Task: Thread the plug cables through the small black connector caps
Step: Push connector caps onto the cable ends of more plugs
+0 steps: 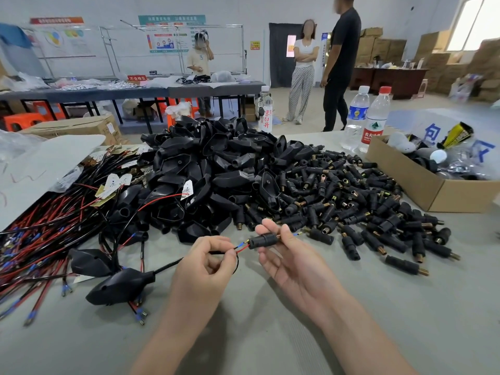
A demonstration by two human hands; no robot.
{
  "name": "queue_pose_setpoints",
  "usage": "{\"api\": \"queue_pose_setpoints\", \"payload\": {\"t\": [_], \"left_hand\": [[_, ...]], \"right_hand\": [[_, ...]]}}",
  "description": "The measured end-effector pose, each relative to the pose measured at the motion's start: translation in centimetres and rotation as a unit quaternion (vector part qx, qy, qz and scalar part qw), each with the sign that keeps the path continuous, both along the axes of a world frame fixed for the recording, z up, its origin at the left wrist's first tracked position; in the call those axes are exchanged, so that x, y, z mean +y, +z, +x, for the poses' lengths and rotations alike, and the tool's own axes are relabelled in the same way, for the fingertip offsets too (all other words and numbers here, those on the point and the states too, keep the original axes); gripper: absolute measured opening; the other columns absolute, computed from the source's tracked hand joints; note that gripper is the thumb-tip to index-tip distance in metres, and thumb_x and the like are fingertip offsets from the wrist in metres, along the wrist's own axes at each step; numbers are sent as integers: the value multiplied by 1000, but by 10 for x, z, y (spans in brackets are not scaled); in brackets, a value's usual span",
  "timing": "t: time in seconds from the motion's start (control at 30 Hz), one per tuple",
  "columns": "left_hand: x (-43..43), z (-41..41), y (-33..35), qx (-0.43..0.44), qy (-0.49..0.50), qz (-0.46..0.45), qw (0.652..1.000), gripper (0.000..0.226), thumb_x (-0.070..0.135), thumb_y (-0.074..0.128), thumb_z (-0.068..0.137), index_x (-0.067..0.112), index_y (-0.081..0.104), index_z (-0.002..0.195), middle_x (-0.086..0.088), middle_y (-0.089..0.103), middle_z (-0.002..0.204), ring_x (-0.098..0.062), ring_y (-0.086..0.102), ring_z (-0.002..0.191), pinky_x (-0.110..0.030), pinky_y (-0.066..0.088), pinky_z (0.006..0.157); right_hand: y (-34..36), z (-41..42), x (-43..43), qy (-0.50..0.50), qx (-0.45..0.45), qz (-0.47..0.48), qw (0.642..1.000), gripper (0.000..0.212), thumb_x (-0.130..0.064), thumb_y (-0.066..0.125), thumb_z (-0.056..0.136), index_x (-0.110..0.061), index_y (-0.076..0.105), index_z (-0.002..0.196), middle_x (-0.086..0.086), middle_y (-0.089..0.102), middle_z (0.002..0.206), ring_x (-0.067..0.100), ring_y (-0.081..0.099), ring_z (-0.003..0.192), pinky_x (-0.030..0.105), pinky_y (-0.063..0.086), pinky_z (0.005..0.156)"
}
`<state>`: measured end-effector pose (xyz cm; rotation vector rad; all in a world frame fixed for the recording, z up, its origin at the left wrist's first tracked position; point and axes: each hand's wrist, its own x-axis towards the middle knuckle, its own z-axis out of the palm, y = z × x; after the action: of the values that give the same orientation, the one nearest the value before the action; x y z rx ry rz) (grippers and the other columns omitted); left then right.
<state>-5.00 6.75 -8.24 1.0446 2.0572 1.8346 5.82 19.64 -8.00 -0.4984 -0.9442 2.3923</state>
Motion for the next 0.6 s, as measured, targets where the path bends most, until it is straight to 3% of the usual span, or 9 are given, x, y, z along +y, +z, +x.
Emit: {"api": "queue_pose_setpoints", "payload": {"t": [0.1,0.17,0.37,0.47,0.6], "left_hand": [[-1,2,1,15,-10,-19,1000,5,36,64,81,37,64,86,-5,67,70,-29,54,59,-51,50,66],[-2,2,0,19,-16,-28,999,9,38,60,79,35,63,87,-13,63,65,-31,50,58,-53,48,64],[-4,1,0,32,-14,-50,998,9,39,58,80,36,61,88,-16,60,64,-26,48,57,-52,45,61],[-6,0,-2,51,-9,-56,997,3,34,63,87,37,61,88,-15,59,63,-17,45,54,-45,43,57],[-4,-2,-4,84,-6,-68,994,15,23,64,89,37,61,84,-12,58,61,-6,40,48,-20,33,49]], "right_hand": [[2,1,-1,-5,0,0,1000,34,-31,49,99,-15,77,107,6,73,119,13,69,85,23,58,73],[2,1,-1,-7,2,-2,1000,34,-29,47,101,-12,74,112,7,73,119,14,71,87,23,59,74],[3,1,-2,-5,6,-5,1000,35,-27,44,104,-6,67,121,13,73,116,16,73,101,22,59,77],[3,1,-2,-11,3,4,1000,35,-27,44,104,-6,67,120,13,74,115,16,73,102,22,59,78],[3,1,-3,-27,3,15,1000,35,-27,45,104,-5,68,119,14,74,114,17,73,102,22,59,77]]}}
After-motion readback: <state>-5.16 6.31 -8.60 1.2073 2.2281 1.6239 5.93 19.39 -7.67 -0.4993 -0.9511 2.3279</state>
